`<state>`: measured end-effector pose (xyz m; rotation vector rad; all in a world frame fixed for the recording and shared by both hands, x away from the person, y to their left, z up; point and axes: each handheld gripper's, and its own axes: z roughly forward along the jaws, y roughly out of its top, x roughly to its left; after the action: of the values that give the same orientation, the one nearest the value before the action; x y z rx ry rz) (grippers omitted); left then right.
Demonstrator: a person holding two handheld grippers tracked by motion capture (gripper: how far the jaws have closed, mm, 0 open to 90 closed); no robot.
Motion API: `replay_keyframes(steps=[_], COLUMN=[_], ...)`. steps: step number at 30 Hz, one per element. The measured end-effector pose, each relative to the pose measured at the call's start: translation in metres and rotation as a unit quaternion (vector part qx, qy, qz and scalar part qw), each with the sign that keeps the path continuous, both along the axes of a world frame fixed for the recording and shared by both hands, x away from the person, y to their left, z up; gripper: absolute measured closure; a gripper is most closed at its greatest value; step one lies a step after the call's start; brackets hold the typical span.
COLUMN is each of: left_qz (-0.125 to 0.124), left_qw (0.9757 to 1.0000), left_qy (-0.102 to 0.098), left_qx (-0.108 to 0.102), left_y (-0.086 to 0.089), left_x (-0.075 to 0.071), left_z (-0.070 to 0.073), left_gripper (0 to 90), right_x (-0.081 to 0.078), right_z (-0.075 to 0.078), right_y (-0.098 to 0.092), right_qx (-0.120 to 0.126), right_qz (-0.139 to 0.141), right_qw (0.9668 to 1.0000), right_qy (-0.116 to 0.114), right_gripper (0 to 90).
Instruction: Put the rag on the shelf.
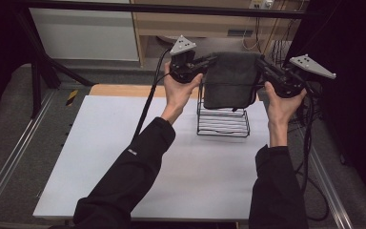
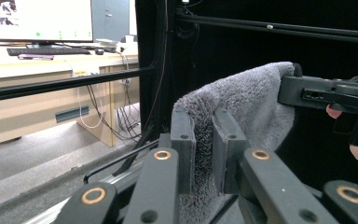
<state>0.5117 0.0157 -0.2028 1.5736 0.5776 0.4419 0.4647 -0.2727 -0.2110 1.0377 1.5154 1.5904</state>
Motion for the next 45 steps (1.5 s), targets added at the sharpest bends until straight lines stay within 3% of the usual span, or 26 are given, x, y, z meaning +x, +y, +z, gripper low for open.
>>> replay_keyframes(steps=[17,27,35,38,40,45], left_qz=[-0.024,-0.034,-0.045,-0.027,-0.008,-0.003], left_qw=[0.9994,0.9981,0.9955,0.9968,0.997,0.9944], left_qy=[0.01,0.026,0.062,0.064,0.064,0.084], left_qx=[0.023,0.044,0.056,0.039,0.044,0.064], left_y=[0.001,0.002,0.011,0.023,0.028,0.025], left_x=[-0.018,-0.032,-0.037,-0.035,-0.032,-0.021], left_z=[-0.01,-0.02,-0.021,-0.013,-0.007,-0.002], left_gripper=[79.8,78.2,72.8,71.1,73.3,83.4], right_x=[-0.02,-0.031,-0.035,-0.036,-0.037,-0.037], right_z=[-0.009,-0.022,-0.032,-0.033,-0.034,-0.036], right_y=[-0.007,-0.013,-0.015,-0.015,-0.015,-0.015], right_qx=[-0.019,-0.022,-0.025,-0.03,-0.031,-0.033], right_qz=[0.019,0.046,0.064,0.065,0.066,0.067], right_qw=[0.9996,0.9984,0.997,0.9969,0.9967,0.9967], right_qy=[0.002,0.025,0.034,0.034,0.035,0.032], right_gripper=[80.7,80.4,80.2,80.2,80.1,79.9])
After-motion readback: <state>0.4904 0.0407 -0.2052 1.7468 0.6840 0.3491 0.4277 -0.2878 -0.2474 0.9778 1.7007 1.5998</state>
